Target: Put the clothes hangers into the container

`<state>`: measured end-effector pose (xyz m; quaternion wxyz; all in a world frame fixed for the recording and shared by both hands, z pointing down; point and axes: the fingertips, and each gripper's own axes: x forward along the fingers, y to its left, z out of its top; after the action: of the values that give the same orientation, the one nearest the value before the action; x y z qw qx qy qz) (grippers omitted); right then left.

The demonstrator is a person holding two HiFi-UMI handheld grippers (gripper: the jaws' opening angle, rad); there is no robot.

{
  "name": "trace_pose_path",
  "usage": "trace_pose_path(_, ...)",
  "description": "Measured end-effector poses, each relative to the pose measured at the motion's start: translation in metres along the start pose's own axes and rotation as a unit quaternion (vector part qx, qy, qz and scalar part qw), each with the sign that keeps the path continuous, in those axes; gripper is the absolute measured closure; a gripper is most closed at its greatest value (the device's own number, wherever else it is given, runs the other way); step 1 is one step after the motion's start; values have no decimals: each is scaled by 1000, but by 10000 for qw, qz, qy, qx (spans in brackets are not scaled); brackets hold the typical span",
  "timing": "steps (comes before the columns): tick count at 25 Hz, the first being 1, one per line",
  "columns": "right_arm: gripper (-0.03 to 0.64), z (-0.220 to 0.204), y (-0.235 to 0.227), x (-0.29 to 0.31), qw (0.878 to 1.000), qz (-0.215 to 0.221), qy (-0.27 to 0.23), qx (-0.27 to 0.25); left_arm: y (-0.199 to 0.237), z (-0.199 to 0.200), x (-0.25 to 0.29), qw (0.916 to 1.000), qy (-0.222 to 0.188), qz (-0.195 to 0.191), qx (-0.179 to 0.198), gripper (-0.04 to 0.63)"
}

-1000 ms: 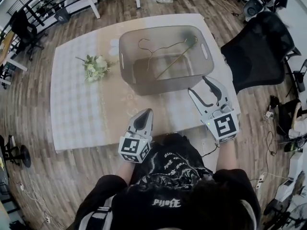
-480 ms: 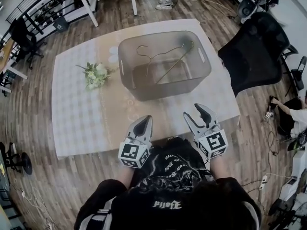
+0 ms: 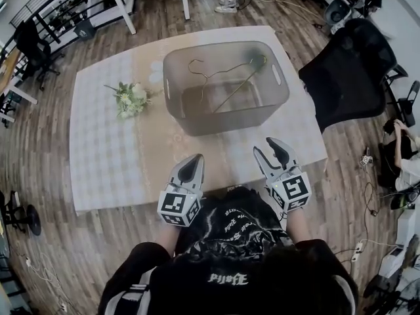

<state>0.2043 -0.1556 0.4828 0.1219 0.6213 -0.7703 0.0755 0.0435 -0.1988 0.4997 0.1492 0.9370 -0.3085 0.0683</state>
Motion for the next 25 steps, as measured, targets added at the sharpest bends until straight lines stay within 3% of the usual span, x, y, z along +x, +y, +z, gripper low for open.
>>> trace_pose_path(8, 602, -4, 2, 7, 9998, 23, 184, -87, -9, 4, 9, 10000, -75, -63, -2, 575)
trace_pose_path(25, 609, -15, -5, 21, 9987, -168, 371, -297, -7, 4, 19, 9998, -35, 132, 127, 575)
